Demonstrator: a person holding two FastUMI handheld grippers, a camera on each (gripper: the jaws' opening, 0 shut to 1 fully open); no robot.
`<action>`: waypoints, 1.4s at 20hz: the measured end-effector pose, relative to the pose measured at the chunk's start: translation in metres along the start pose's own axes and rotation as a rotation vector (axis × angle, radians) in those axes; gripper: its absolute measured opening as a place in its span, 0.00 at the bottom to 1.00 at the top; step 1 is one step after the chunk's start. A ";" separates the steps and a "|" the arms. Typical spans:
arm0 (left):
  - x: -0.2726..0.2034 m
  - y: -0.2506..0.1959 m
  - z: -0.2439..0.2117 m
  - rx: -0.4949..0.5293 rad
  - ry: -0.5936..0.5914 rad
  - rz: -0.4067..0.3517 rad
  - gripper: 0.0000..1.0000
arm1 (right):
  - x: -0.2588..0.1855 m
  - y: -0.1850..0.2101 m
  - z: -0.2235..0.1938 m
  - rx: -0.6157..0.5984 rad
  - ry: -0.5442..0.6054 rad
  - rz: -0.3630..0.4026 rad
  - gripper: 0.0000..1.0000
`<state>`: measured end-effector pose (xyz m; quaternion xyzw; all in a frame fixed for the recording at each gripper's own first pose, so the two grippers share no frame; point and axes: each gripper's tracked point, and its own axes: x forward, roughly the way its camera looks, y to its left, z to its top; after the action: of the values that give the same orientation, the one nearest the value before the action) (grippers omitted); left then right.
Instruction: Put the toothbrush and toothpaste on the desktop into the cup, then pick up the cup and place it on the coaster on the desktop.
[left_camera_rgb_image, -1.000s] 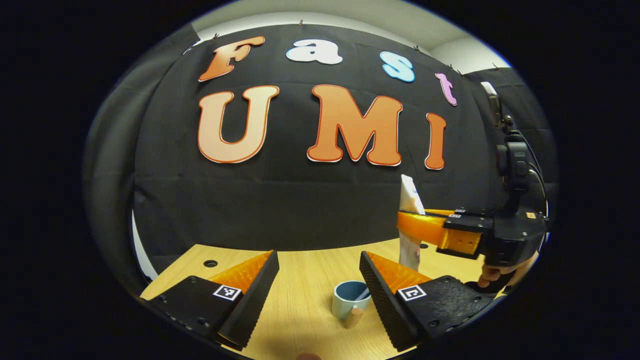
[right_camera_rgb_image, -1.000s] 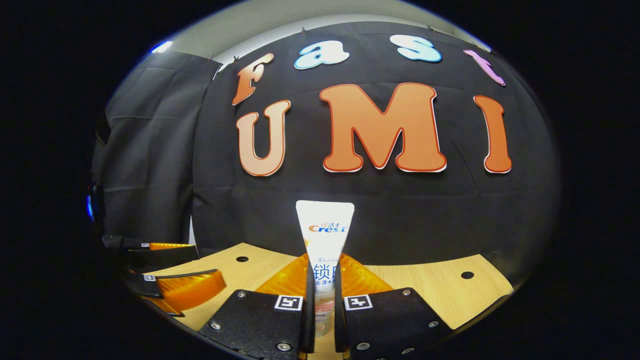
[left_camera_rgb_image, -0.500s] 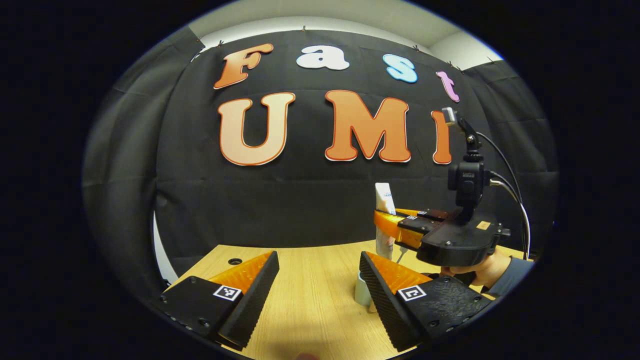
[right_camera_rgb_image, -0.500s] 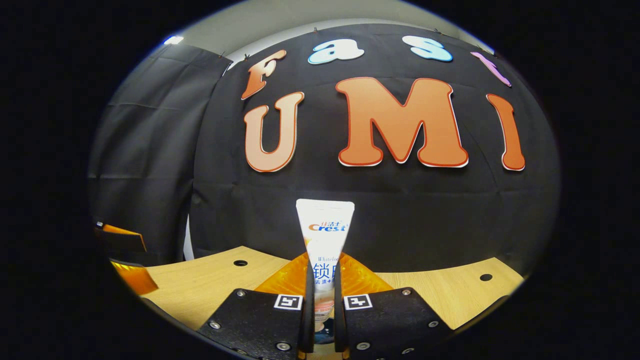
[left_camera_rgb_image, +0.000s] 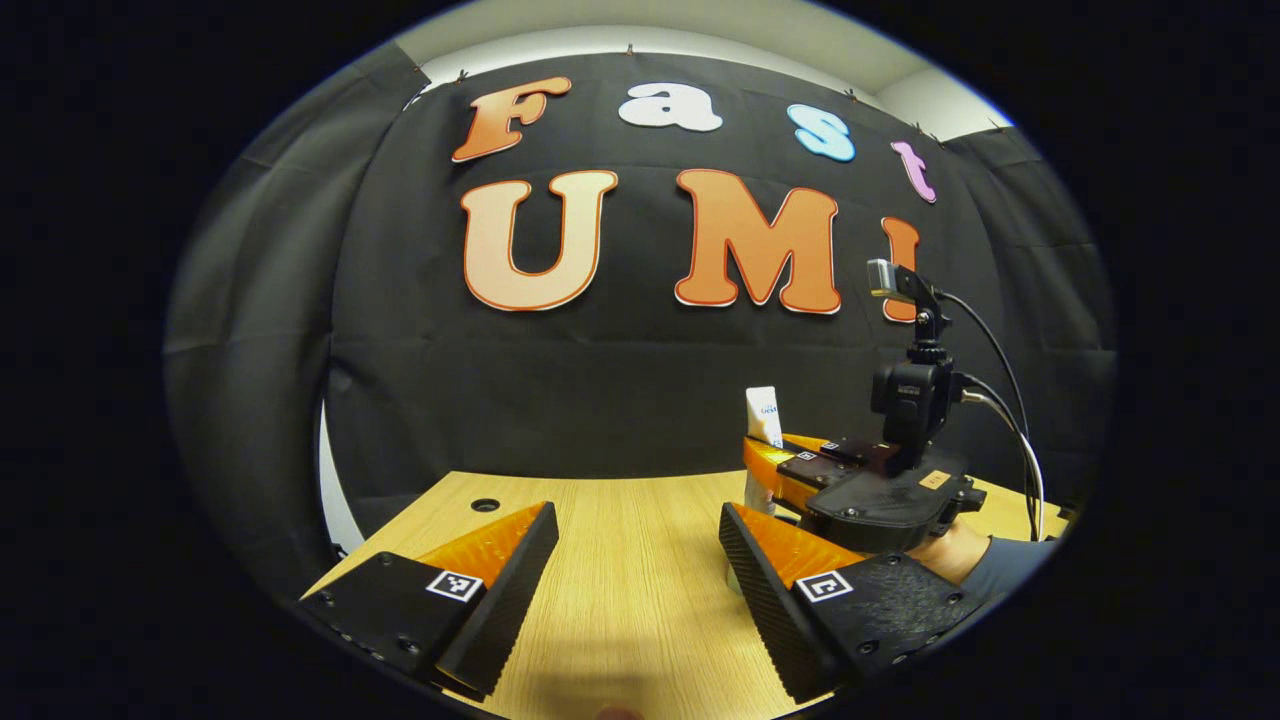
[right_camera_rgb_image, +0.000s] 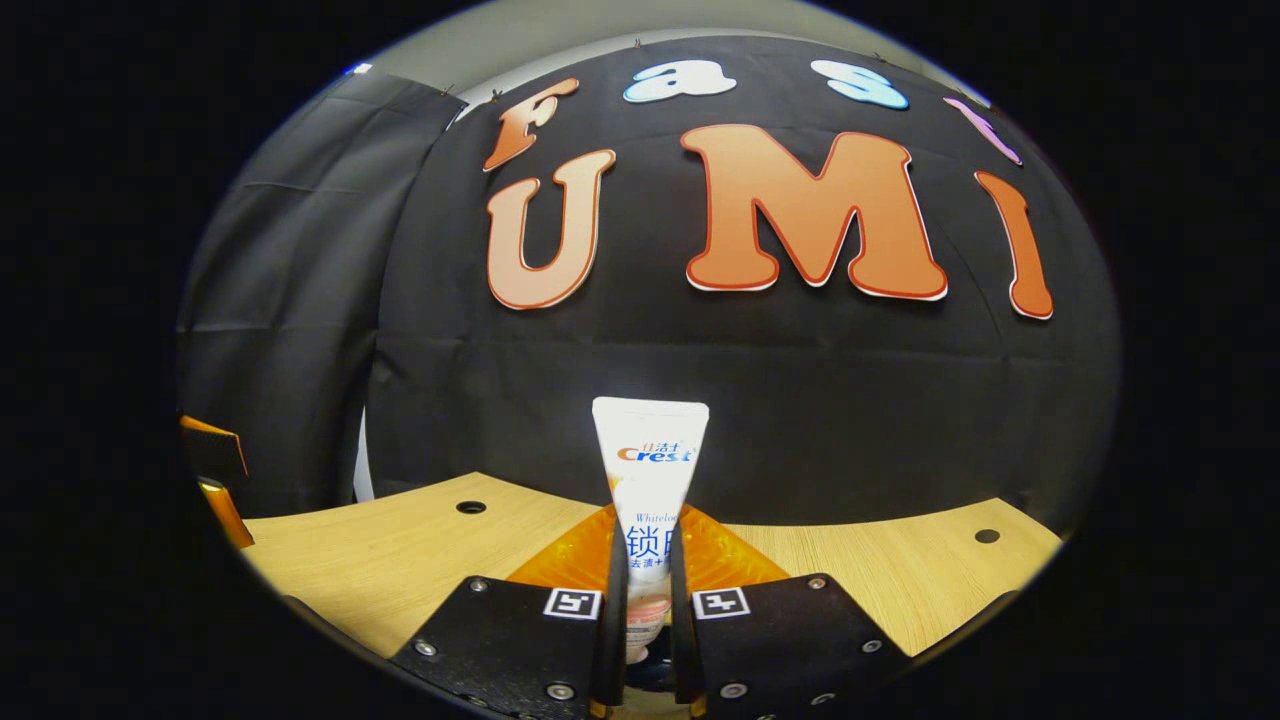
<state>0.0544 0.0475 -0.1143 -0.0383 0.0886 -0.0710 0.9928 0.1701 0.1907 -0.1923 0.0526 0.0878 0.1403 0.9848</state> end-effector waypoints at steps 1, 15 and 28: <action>0.001 -0.002 -0.002 -0.003 0.006 -0.003 0.98 | -0.001 0.000 -0.002 0.002 0.017 0.000 0.22; 0.022 -0.059 -0.023 -0.035 0.083 -0.106 0.98 | -0.059 -0.028 0.075 -0.069 -0.110 -0.035 0.76; 0.076 -0.128 -0.075 -0.001 0.340 -0.196 0.98 | -0.142 -0.082 0.116 -0.085 -0.087 -0.053 0.90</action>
<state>0.0975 -0.0944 -0.1894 -0.0347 0.2512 -0.1727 0.9518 0.0799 0.0631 -0.0663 0.0143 0.0405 0.1152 0.9924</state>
